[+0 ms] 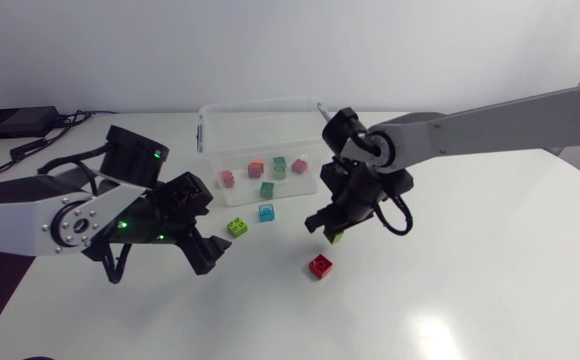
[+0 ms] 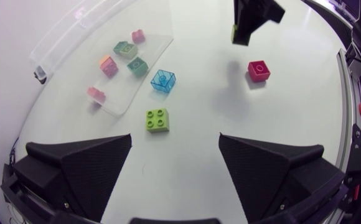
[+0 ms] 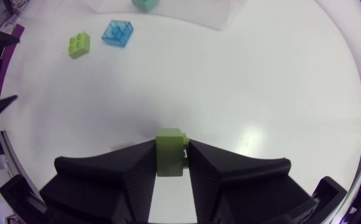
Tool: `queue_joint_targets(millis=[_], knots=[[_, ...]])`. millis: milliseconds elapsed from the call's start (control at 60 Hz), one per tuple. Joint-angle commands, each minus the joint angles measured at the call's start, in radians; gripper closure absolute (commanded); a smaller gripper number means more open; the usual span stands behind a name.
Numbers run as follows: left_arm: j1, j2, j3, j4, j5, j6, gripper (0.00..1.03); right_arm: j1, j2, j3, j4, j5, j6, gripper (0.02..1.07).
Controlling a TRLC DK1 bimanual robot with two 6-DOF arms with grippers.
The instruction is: Place the duplo bricks in the container
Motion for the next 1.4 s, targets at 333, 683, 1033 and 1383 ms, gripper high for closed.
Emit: queue_joint_targets(millis=[333, 683, 1033, 1383], knots=[[0.021, 0.377, 0.168, 0.147, 0.002, 0.036, 0.06, -0.001, -0.089, 0.227, -0.070, 0.000, 0.031, 0.77], [0.026, 0.527, 0.264, 0.171, 0.011, 0.039, 0.18, -0.003, -0.069, 0.406, -0.078, 0.000, 0.051, 0.77], [0.013, 0.437, 0.215, 0.094, 0.027, 0.057, 0.74, -0.017, 0.074, 0.581, -0.069, 0.001, 0.068, 0.76], [0.030, 0.041, 0.220, -0.102, 0.068, 0.060, 0.74, -0.060, 0.252, 0.760, -0.069, 0.004, 0.079, 0.60]])
